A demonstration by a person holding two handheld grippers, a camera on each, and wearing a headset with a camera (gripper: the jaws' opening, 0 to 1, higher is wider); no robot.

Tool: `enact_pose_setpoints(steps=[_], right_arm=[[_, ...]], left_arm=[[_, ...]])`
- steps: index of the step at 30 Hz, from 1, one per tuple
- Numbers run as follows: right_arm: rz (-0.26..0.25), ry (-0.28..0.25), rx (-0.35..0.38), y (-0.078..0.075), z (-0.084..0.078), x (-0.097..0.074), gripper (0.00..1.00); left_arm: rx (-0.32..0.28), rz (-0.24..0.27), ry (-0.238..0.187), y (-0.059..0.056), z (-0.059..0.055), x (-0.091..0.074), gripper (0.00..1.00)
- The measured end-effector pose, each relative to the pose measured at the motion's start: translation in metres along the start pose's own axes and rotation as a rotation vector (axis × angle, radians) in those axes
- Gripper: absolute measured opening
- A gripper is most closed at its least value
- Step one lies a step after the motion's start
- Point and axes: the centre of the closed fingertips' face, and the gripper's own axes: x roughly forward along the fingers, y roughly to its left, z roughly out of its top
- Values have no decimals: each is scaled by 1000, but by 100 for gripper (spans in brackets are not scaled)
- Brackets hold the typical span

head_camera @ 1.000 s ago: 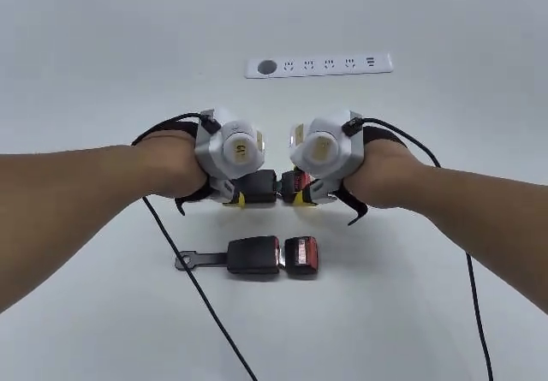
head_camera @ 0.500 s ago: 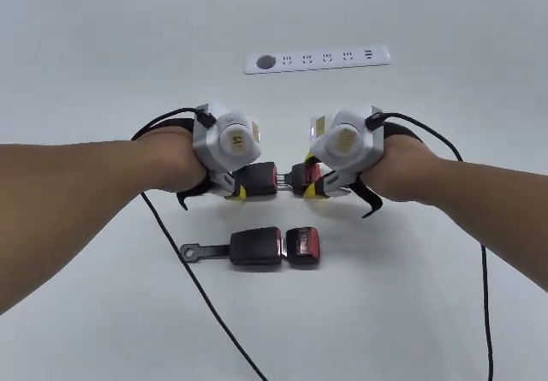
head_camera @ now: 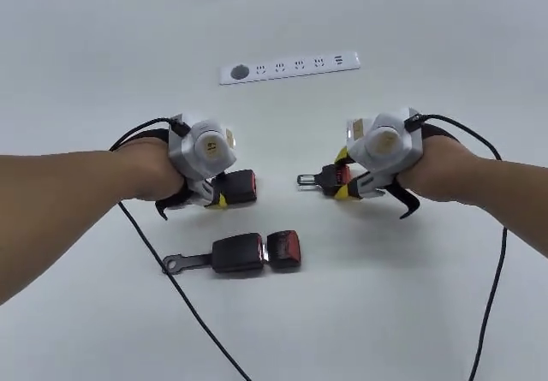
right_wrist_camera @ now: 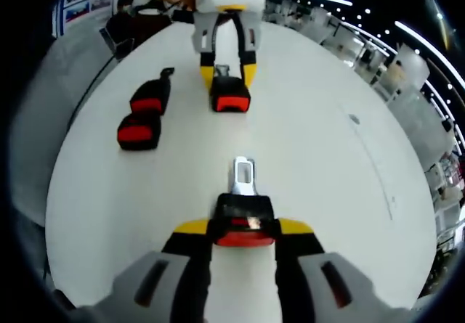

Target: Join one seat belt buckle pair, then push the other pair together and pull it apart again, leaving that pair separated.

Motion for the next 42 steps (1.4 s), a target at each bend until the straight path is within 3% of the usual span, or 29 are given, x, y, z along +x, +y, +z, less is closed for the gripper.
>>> enact_pose_setpoints(steps=[4,9,14,17,20,23,25,27,28,30,33,38,42], right_arm=[[-14,26,14,1,-21,-16,33],[-23,57,19,2,-36,-27,33],[-12,119,-8,1,-39,-29,34],[-1,127,-8,4,-37,-31,34],[-35,113,-5,0,-34,-38,40],[-99,78,83,-5,-34,-47,44],[-143,39,135,-5,-32,-56,45],[-173,-21,195,2,-26,-64,47],[-185,-56,204,7,-22,-67,48],[-182,-87,208,21,-19,-70,49],[-187,-127,219,36,-14,-74,53],[-231,-194,286,56,-6,-90,61],[-271,-226,364,75,-12,-103,71]], left_arm=[[-5,12,-8,1,-1,0,32],[-11,22,-17,3,-2,0,32],[-36,49,-28,5,-2,-1,34],[-26,86,-17,9,-4,-8,39],[-56,116,-50,8,-2,-17,40],[-86,169,-73,3,-6,-27,42],[-123,210,-113,-3,-6,-37,43],[-151,233,-154,-16,-7,-47,44],[-196,249,-194,-24,-8,-53,44],[-254,244,-240,-44,-13,-60,45],[-314,269,-273,-62,-27,-72,48],[-436,335,-351,-79,-45,-97,59],[-535,379,-418,-95,-60,-115,68]])
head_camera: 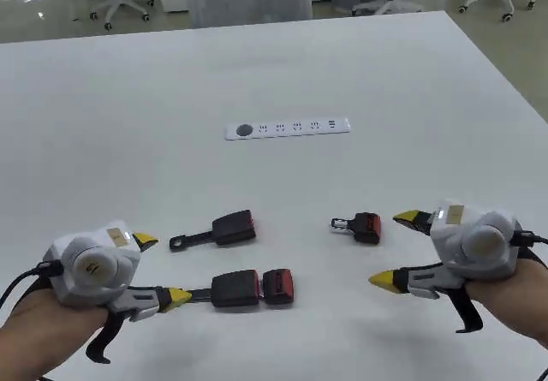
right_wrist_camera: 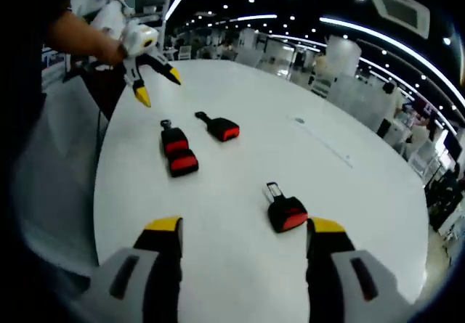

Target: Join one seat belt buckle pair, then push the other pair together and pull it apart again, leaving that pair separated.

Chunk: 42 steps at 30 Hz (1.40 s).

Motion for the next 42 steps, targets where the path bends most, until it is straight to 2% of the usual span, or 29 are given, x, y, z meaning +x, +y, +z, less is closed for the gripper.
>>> enact_pose_setpoints(steps=[2,5,6,8,9,12,13,17,21,24,31,35,42], right_arm=[[-8,-15,28,6,-5,-10,74],[-46,-23,77,5,-12,-27,79],[-60,-25,106,5,-15,-33,81],[-73,-34,113,4,-16,-41,86],[-99,-39,114,3,-16,-47,88],[-124,-56,119,4,-19,-54,100],[-122,-52,120,6,-21,-56,100],[-147,-66,143,11,-18,-62,100],[-170,-75,185,13,-16,-65,100],[-188,-74,243,15,-15,-66,100],[-200,-102,201,20,-4,-74,100],[-221,-105,186,19,0,-78,100],[-221,-115,171,20,1,-81,100]], left_arm=[[3,7,-1,-2,-9,-11,72],[-52,36,-13,0,-20,-24,79],[-69,63,-18,0,-22,-30,83],[-92,83,-43,2,-23,-37,86],[-114,100,-63,4,-24,-41,89],[-138,119,-71,6,-31,-49,95],[-149,123,-82,6,-32,-50,98],[-176,143,-102,7,-31,-53,100],[-176,142,-105,-2,-28,-56,100],[-165,125,-109,-12,-26,-58,100],[-168,134,-137,-19,-20,-65,100],[-168,144,-142,-19,-20,-69,100],[-176,151,-150,-21,-20,-73,100]])
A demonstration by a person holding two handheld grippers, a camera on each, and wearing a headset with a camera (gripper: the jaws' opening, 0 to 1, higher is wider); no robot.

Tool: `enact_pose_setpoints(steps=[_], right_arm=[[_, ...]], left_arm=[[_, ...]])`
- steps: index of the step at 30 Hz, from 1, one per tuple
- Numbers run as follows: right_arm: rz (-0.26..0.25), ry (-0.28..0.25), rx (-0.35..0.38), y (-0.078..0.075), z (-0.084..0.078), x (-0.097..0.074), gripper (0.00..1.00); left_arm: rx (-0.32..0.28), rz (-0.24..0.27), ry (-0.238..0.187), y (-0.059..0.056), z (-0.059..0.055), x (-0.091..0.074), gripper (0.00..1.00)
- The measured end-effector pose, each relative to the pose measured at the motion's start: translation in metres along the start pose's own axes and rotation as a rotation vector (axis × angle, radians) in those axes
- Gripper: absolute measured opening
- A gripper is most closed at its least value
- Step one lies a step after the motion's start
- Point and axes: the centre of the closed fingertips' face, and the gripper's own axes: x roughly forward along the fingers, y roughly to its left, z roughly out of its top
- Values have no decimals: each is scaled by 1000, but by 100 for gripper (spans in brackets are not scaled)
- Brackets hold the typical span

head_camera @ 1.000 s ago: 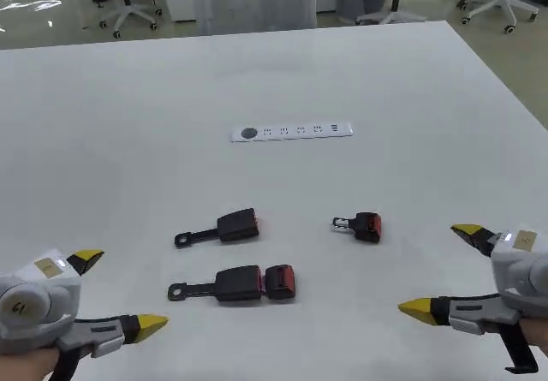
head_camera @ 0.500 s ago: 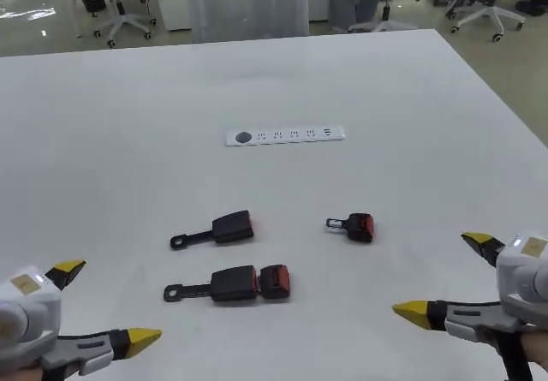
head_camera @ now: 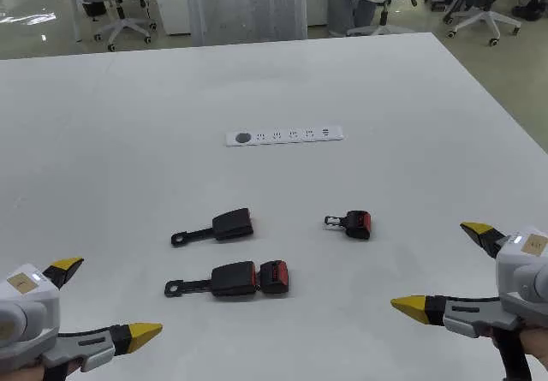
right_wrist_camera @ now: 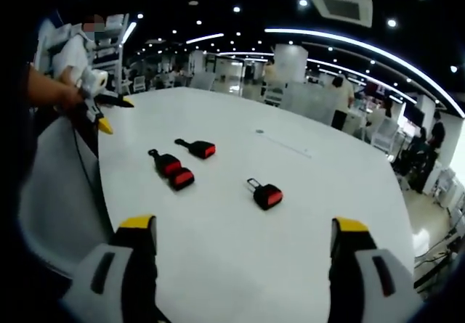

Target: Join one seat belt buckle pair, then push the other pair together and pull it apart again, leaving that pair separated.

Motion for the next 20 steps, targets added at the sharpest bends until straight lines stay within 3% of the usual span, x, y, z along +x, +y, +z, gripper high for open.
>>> enact_pose_setpoints(steps=[7,14,20], right_arm=[[-16,-12,-7,-1,0,-11,100],[-19,-33,-2,-1,1,-20,100],[-66,-91,16,-10,12,-28,100]], left_arm=[[-20,16,-37,3,10,-4,100],[-28,24,-40,3,11,-6,100],[-25,29,-56,0,16,-11,100]])
